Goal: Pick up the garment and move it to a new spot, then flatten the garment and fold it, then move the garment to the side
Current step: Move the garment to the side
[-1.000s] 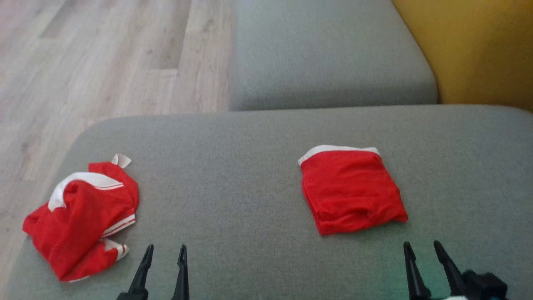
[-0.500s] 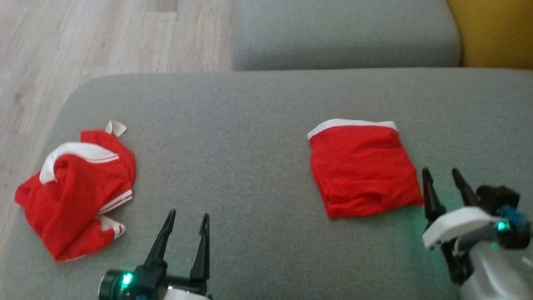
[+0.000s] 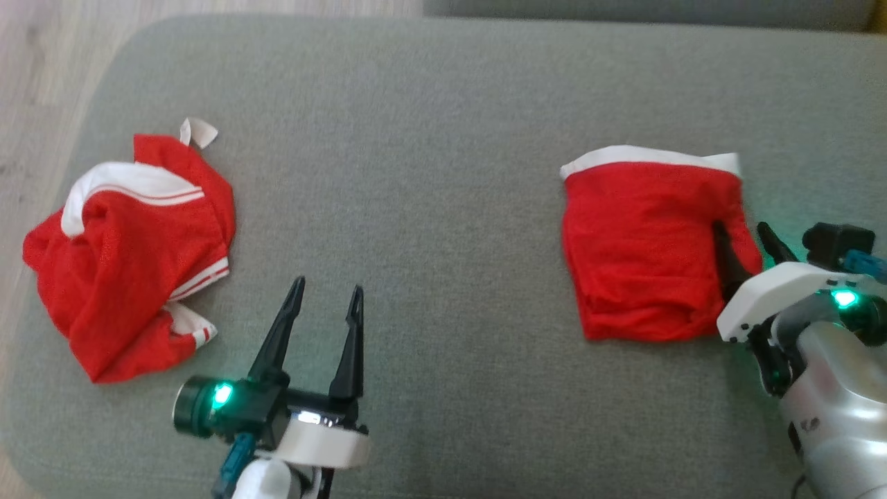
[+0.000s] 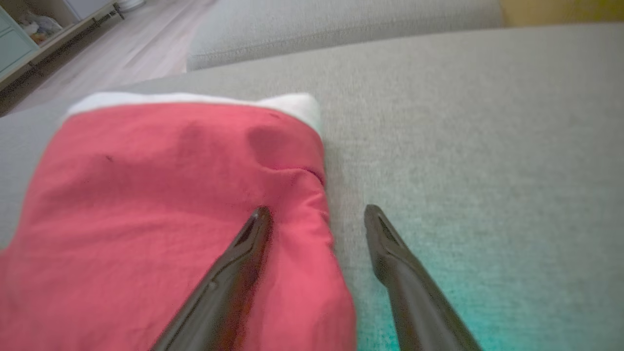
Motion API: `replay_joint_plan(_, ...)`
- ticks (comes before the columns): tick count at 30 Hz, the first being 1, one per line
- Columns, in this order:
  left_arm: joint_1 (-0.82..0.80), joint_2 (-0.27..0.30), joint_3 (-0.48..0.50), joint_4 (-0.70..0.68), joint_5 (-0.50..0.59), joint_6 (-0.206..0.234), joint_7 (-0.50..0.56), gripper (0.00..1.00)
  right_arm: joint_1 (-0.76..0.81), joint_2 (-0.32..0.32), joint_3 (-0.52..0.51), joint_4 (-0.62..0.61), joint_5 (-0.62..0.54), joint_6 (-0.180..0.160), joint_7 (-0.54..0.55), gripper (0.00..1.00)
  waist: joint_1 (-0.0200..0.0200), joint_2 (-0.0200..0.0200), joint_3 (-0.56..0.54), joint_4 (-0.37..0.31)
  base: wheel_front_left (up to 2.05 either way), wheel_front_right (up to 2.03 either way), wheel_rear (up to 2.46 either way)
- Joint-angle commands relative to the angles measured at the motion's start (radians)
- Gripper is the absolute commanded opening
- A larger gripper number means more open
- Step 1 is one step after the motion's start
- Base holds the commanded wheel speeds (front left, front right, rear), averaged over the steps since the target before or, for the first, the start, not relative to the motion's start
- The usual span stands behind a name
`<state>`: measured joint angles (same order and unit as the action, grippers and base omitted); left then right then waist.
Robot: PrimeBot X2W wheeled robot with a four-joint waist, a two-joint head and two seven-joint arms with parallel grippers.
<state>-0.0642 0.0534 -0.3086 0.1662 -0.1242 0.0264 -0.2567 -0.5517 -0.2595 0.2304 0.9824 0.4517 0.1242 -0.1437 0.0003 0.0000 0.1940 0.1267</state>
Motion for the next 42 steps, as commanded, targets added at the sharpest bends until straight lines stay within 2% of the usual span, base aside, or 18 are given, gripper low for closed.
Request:
replay_joint_plan(1,-0.041,-0.003,0.020,-0.030,-0.004,0.004,-0.005,1.00,-0.017,-0.015,0.027,-0.018,0.027,0.007,-0.015,0.00,-0.0003,0.0000,0.031,0.015,0.00,0.00,0.00)
replay_joint_plan(6,-0.053,-0.003,0.021,-0.031,-0.007,0.014,-0.005,1.00,-0.045,-0.055,0.111,-0.041,0.093,0.007,-0.013,0.00,-0.0003,0.0000,0.041,-0.012,0.00,0.00,0.00)
replay_joint_plan(10,-0.057,-0.003,0.023,-0.036,-0.006,0.014,-0.005,1.00,-0.077,-0.136,0.157,-0.067,0.115,0.007,-0.012,0.00,-0.0003,0.0000,0.047,-0.049,0.00,0.00,0.00)
replay_joint_plan(11,-0.057,-0.003,0.023,-0.036,-0.006,0.014,-0.005,1.00,-0.077,-0.136,0.157,-0.067,0.115,0.007,-0.012,0.00,-0.0003,0.0000,0.047,-0.049,0.00,0.00,0.00)
replay_joint_plan(16,-0.085,-0.003,0.016,-0.051,-0.007,0.013,-0.005,1.00,-0.111,-0.277,0.186,-0.078,0.116,0.007,0.011,0.00,-0.0003,0.0000,0.090,-0.087,0.00,0.00,0.00)
replay_joint_plan(17,-0.093,-0.003,0.014,-0.054,-0.007,0.013,-0.005,1.00,-0.116,-0.310,0.189,-0.077,0.113,0.007,0.015,0.00,-0.0003,0.0000,0.103,-0.091,0.00,0.00,0.00)
replay_joint_plan(18,-0.110,-0.003,0.010,-0.058,-0.008,0.012,-0.005,1.00,-0.130,-0.371,0.189,-0.077,0.108,0.007,0.021,0.00,-0.0003,0.0000,0.131,-0.097,0.00,0.00,0.00)
replay_joint_plan(22,-0.149,-0.003,-0.013,-0.062,-0.001,0.001,-0.005,1.00,-0.169,-0.493,0.172,-0.060,0.086,0.007,0.014,0.00,-0.0003,0.0000,0.190,-0.101,0.00,0.00,0.00)
replay_joint_plan(28,-0.208,-0.003,-0.040,-0.068,-0.002,-0.003,-0.005,1.00,-0.230,-0.617,0.146,-0.033,0.029,0.007,0.014,0.00,-0.0003,0.0000,0.261,-0.101,0.00,0.00,0.00)
replay_joint_plan(31,-0.236,-0.003,-0.048,-0.064,-0.004,-0.006,-0.005,1.00,-0.253,-0.647,0.125,-0.009,0.006,0.007,0.027,0.00,-0.0003,0.0000,0.277,-0.099,0.00,0.00,0.00)
replay_joint_plan(32,-0.245,-0.003,-0.050,-0.062,-0.005,-0.008,-0.005,1.00,-0.254,-0.645,0.123,-0.002,0.005,0.007,0.040,0.15,-0.0003,0.0000,0.278,-0.097,0.00,0.00,0.00)
replay_joint_plan(33,-0.252,-0.003,-0.052,-0.060,-0.006,-0.009,-0.005,1.00,-0.259,-0.645,0.113,0.011,0.006,0.007,0.053,0.89,-0.0003,0.0000,0.278,-0.096,0.00,0.00,0.00)
replay_joint_plan(34,-0.260,-0.003,-0.055,-0.058,-0.007,-0.010,-0.005,1.00,-0.262,-0.646,0.107,0.024,-0.002,0.007,0.061,1.00,-0.0003,0.0000,0.275,-0.093,0.00,0.00,0.00)
replay_joint_plan(37,-0.270,-0.003,-0.059,-0.051,-0.014,-0.008,-0.005,1.00,-0.266,-0.631,0.082,0.076,-0.034,0.007,0.084,1.00,-0.0003,0.0000,0.250,-0.083,0.00,0.00,0.00)
replay_joint_plan(42,-0.241,-0.003,-0.052,-0.033,-0.024,0.003,-0.005,1.00,-0.260,-0.548,0.053,0.143,-0.106,0.007,0.077,1.00,-0.0003,0.0000,0.167,-0.075,0.00,0.00,0.00)
